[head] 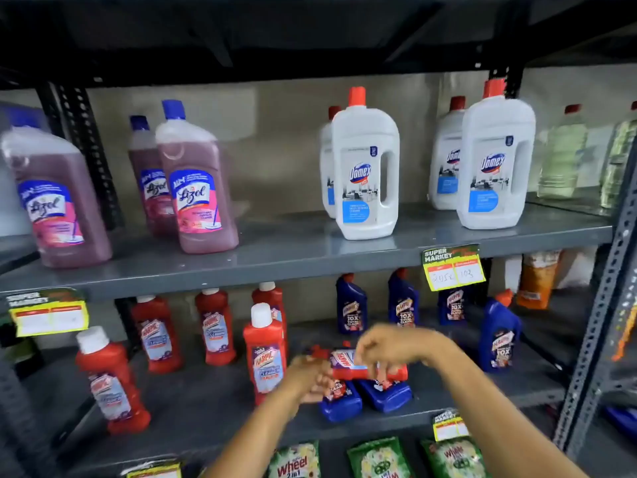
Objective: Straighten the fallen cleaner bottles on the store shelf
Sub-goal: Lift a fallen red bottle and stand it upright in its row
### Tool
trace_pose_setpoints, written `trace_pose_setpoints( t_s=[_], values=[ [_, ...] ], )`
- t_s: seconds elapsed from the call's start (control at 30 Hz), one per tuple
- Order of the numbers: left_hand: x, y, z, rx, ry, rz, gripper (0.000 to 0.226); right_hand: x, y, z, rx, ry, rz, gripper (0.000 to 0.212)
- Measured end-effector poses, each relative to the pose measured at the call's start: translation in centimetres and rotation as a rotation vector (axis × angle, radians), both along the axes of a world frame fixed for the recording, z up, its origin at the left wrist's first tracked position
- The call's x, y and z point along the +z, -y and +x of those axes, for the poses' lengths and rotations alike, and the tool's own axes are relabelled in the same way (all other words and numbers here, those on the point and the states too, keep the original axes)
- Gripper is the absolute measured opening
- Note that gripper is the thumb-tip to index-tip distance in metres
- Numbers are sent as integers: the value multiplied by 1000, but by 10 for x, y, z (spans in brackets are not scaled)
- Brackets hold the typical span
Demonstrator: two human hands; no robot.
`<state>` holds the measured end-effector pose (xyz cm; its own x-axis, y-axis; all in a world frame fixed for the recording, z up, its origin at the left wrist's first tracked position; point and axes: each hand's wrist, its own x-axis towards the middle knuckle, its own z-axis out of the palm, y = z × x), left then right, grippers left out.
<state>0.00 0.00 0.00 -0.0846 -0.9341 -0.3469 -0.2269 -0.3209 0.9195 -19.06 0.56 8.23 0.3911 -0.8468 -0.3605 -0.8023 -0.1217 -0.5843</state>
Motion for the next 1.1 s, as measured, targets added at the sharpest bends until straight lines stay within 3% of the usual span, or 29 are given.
trace_pose_setpoints(
  t_s=[0.1,0.17,0.27,0.33,0.4,0.5,0.57,0.63,0.77,0.87,0.97,1.1],
  values=[
    [-41,26,-9,282,-80,85,25,-57,41,-14,-108,-226,25,22],
    [-107,83,-3,411,-166,88,55,-90,72,-26,-228,-247,-127,33],
    [-223,188,3,543,-99,128,100,-112,111,-37,-359,-293,-238,50],
    [-219,199,-1,600,-111,170,93,-119,124,-36,-330,-313,-134,51],
    [-167,171,-14,690,-95,183,75,-121,131,-34,-232,-301,-49,44],
    [-100,128,-39,755,-284,96,47,-119,137,-34,-209,-260,-2,45],
    [-85,119,-47,879,-353,70,45,-122,139,-38,-263,-178,62,45],
    [-80,119,-51,939,-499,-9,44,-127,136,-43,-353,42,177,38],
    [-64,116,-44,803,-792,-123,43,-134,114,-54,-379,405,300,25],
    [-40,109,-41,637,-811,-191,35,-140,88,-60,-368,634,317,33],
    [-24,106,-37,528,-853,-212,44,-149,57,-63,-335,833,343,31],
    [-13,92,-43,378,-780,-190,35,-168,23,-56,-370,995,371,25]
  ],
)
